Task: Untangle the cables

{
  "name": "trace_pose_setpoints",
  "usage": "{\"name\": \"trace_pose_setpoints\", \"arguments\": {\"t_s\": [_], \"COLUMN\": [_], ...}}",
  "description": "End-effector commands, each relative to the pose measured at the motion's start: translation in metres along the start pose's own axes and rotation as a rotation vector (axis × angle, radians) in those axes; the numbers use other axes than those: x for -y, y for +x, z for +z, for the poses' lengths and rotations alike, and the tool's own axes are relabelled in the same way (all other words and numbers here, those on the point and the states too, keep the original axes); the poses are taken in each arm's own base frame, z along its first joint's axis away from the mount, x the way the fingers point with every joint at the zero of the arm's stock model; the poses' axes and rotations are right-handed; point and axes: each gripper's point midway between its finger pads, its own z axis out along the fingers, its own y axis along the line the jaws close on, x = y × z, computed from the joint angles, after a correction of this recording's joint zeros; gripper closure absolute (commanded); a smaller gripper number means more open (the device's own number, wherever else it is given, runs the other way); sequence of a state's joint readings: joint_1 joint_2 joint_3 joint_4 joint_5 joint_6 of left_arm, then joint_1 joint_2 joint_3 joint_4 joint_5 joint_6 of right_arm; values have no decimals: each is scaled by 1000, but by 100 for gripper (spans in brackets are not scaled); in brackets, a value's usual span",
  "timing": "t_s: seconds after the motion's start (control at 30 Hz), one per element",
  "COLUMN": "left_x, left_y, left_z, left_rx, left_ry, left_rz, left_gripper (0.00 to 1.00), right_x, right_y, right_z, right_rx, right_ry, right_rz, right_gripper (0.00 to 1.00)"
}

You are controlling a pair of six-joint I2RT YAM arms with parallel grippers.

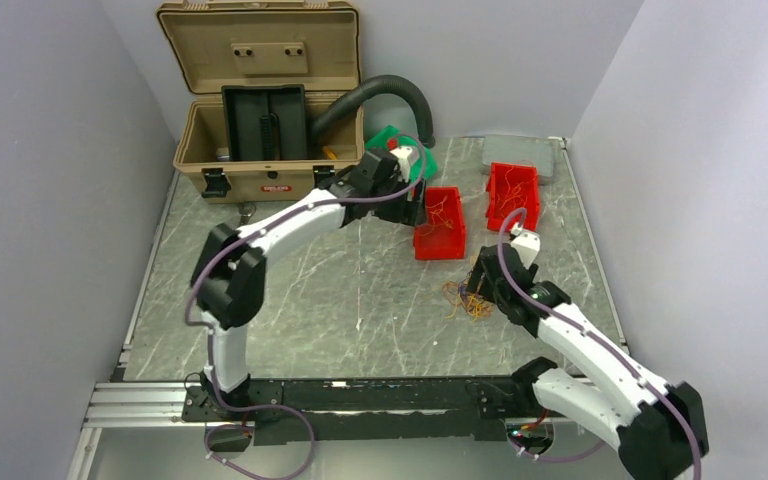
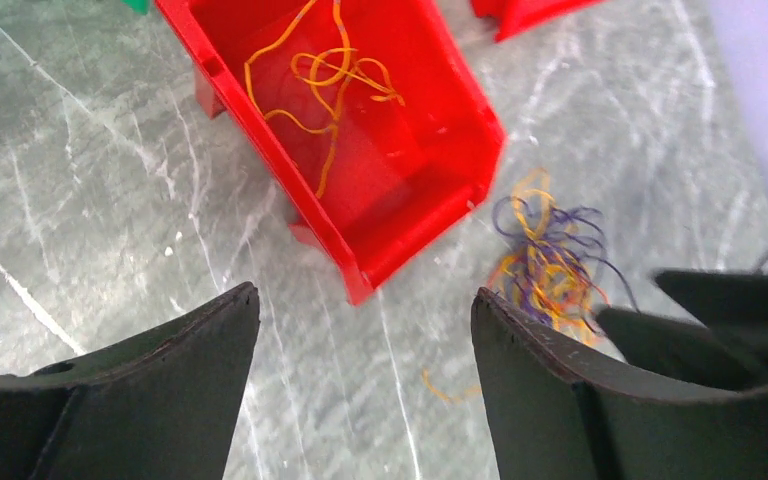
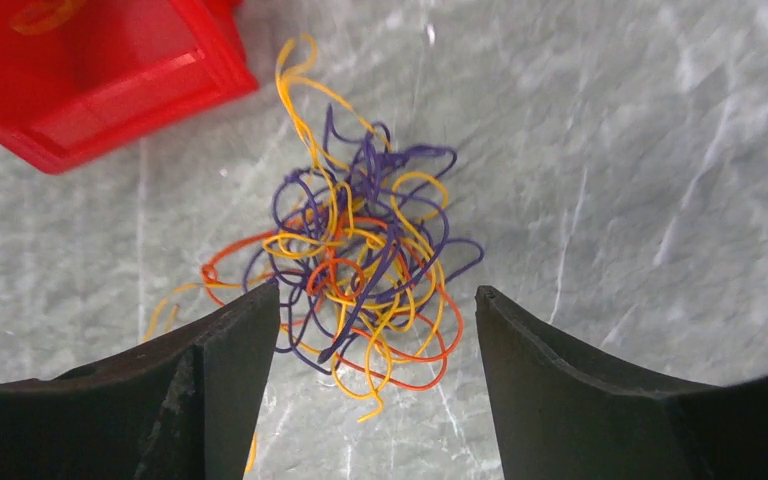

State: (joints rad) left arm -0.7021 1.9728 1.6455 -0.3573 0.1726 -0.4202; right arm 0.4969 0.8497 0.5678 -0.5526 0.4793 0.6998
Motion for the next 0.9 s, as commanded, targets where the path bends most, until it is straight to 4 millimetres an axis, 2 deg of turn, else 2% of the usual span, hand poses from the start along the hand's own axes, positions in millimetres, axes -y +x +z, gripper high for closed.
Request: {"name": "trace_pose_setpoints", "arguments": {"t_s": [0.0,0.1,0.17,0.23,0.27,0.37,0.4,0.47,0.6,0.7,0.77,0.87], "left_x": [47,46,38,22,16,6,2,-2,-8,-9,-7,-10], "left_y": [-29,-10,4,24,30,46,53,63,76,81,87,91], "left_z": [-68,-90,-104,-112,-117,-130,-132,-136,-143,-145,-142,-137], "left_rx": [144,149,161,170,181,209,208,216,240,242,225,211], "left_ry": [160,176,153,108,92,72,67,66,61,67,87,85], "left_rz": [106,129,135,128,126,122,119,115,103,97,96,90], "left_gripper": [20,21,21,21,21,20,21,20,20,20,20,20], "right_x": [-18,-26,-28,-36,-44,-80,-90,-114,-147,-147,-135,-111], "right_y": [17,22,28,32,34,47,46,53,50,48,49,68], "right_z": [13,21,25,25,23,5,-1,-21,-58,-62,-47,-25], "right_rx": [-112,-125,-147,-166,-179,-238,-230,-249,-239,-231,-223,-281], "right_ry": [-59,-100,-106,-149,-203,-454,-524,-716,-950,-951,-837,-676], "right_rz": [50,72,70,55,31,-13,-4,7,-20,-33,-24,-44], "right_gripper": [29,41,59,90,100,100,100,100,100,100,100,100]}}
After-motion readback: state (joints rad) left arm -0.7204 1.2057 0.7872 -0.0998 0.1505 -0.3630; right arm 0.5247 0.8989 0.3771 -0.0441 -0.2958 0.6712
